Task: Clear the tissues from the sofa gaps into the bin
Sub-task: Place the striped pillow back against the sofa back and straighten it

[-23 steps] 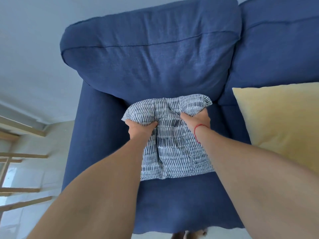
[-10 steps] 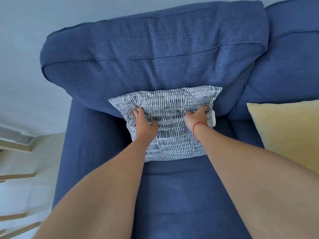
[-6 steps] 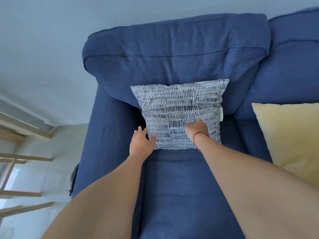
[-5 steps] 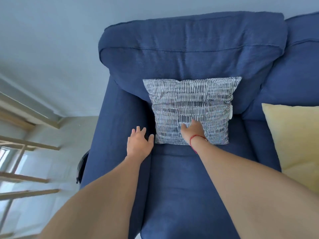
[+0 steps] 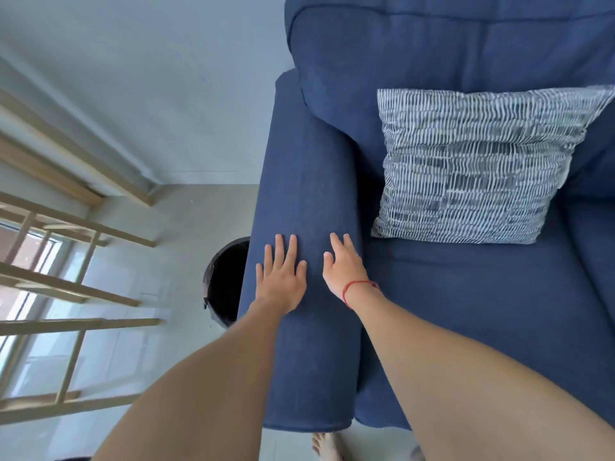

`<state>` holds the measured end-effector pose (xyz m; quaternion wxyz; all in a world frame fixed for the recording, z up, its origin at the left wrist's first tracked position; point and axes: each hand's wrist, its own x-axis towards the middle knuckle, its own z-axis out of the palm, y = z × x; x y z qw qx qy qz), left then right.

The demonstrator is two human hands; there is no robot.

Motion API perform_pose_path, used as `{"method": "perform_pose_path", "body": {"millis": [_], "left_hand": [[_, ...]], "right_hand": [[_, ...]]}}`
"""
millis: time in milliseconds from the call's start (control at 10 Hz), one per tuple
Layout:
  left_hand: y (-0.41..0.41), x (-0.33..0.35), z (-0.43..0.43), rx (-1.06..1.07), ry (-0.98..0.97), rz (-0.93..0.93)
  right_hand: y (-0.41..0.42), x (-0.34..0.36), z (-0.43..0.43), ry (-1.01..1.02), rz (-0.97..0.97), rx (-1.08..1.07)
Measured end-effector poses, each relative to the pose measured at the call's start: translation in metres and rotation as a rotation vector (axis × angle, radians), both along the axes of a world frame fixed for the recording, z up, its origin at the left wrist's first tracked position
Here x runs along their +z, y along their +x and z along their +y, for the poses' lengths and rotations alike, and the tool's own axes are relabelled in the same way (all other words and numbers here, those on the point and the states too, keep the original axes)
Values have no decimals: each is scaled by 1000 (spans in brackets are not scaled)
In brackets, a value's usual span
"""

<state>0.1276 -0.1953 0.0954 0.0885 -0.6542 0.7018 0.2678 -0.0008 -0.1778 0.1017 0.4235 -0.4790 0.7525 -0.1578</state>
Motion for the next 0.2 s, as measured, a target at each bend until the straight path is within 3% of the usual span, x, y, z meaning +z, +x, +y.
{"method": "perform_pose_path", "body": {"millis": [200], "left_hand": [[4, -13, -2, -20, 4, 2]], "right_hand": [[20, -21, 11, -47, -62, -98]]}}
